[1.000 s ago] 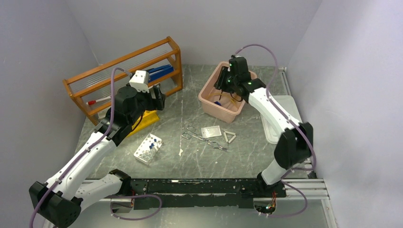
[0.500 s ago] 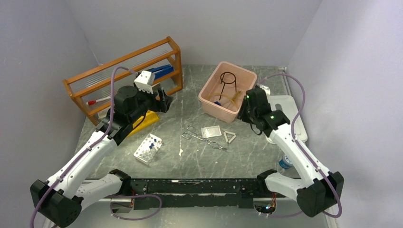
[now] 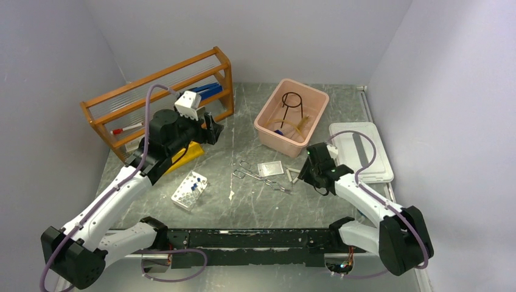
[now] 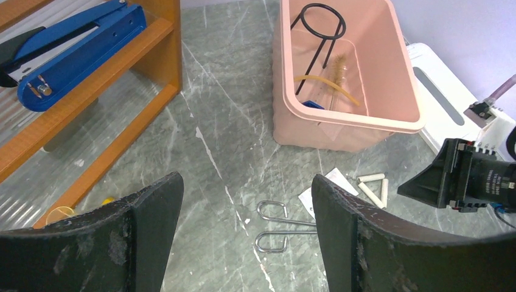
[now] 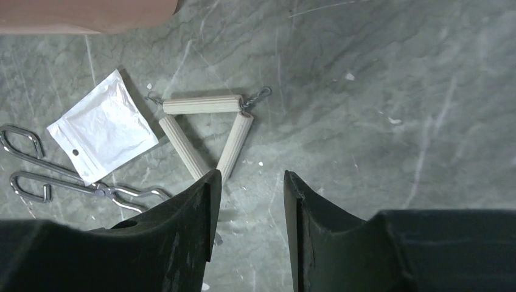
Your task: Organize the chemistry lab equipment
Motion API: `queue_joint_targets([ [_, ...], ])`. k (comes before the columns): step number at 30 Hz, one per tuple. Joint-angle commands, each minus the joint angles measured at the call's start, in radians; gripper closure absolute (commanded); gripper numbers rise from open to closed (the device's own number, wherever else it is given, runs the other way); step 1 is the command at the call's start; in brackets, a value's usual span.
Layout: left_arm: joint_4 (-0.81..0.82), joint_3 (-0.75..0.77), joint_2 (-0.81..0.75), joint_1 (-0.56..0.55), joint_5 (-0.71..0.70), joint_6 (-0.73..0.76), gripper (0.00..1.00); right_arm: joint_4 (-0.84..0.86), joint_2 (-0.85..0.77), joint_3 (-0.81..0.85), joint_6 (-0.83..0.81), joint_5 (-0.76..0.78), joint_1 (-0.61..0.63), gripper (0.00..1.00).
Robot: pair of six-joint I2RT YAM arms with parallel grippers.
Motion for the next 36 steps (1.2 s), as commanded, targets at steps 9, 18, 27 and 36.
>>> queue_joint_targets([
  [9,0.045,-0.015,0.036,0.005,0.001,0.018,0.19,0.226,0.139,-0.049,0.045,0.003,-0.002,0.58],
  [18,0.037,-0.013,0.052,0.005,-0.024,0.025,0.2,0.105,0.194,-0.025,0.084,0.098,0.0,0.8],
  [27,0.035,-0.015,0.056,0.005,-0.037,0.028,0.2,-0.024,0.153,0.012,0.091,0.182,0.001,0.89],
  [36,0.029,-0.014,0.053,0.005,-0.041,0.032,0.2,0.009,0.25,0.008,0.082,0.125,0.0,0.75],
])
